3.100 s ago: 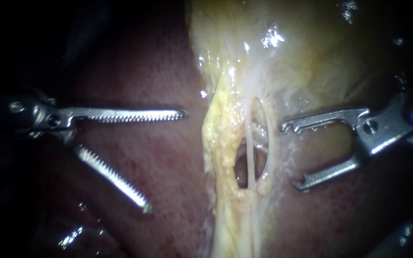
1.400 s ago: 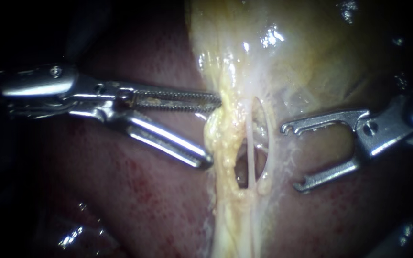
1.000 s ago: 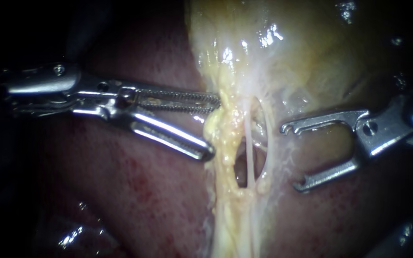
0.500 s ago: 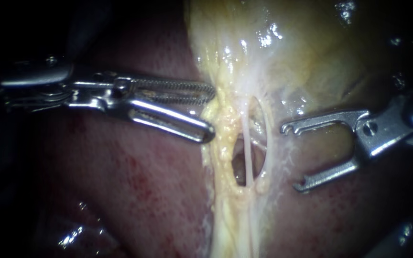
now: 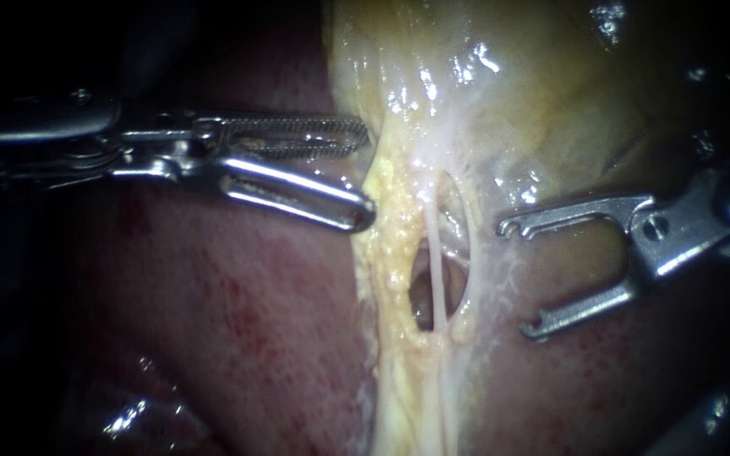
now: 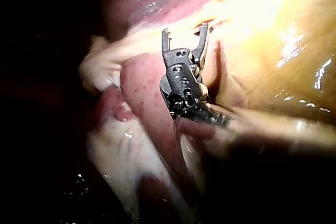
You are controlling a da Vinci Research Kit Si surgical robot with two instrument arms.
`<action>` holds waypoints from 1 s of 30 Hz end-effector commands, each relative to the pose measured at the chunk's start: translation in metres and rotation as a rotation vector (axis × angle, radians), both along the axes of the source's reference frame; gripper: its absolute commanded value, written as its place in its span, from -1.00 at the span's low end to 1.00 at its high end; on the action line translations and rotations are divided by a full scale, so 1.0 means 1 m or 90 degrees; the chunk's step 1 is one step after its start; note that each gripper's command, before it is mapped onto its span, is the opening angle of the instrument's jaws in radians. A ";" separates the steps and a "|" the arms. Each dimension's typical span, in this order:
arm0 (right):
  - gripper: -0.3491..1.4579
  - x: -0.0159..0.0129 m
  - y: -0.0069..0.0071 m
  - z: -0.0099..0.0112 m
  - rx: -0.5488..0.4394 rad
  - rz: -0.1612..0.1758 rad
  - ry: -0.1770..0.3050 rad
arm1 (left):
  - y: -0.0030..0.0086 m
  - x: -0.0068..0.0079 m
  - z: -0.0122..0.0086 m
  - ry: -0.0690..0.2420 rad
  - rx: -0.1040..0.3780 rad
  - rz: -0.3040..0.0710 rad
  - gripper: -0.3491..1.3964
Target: Grabbing gallbladder
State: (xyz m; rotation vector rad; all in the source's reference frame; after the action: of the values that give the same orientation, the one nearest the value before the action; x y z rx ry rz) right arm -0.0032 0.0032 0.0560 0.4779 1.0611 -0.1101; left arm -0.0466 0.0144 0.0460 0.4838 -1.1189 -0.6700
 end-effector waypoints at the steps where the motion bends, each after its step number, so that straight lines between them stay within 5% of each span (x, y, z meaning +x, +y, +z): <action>1: 0.03 0.0000 0.0000 0.0000 0.000 0.000 0.000 | -0.0002 -0.0002 -0.0004 0.000 -0.001 0.001 0.04; 16: 0.02 0.0001 0.0000 0.0001 0.003 0.002 -0.002 | -0.0007 -0.0010 -0.0003 0.016 -0.005 -0.002 -0.21; 20: 0.02 0.0001 0.0000 0.0001 0.006 0.004 -0.004 | -0.0007 -0.0008 -0.0002 0.029 0.003 -0.010 -0.44; 23: 0.02 0.0001 0.0000 0.0001 0.006 0.003 -0.004 | -0.0007 -0.0006 0.0002 0.038 0.012 -0.015 -0.88; 30: 0.02 0.0001 0.0000 0.0001 0.006 0.003 -0.004 | -0.0005 -0.0001 0.0011 0.054 0.020 -0.011 -1.00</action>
State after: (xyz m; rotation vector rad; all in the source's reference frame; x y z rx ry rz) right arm -0.0031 0.0032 0.0560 0.4831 1.0572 -0.0988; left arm -0.0466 0.0139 0.0471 0.4666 -1.0334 -0.7203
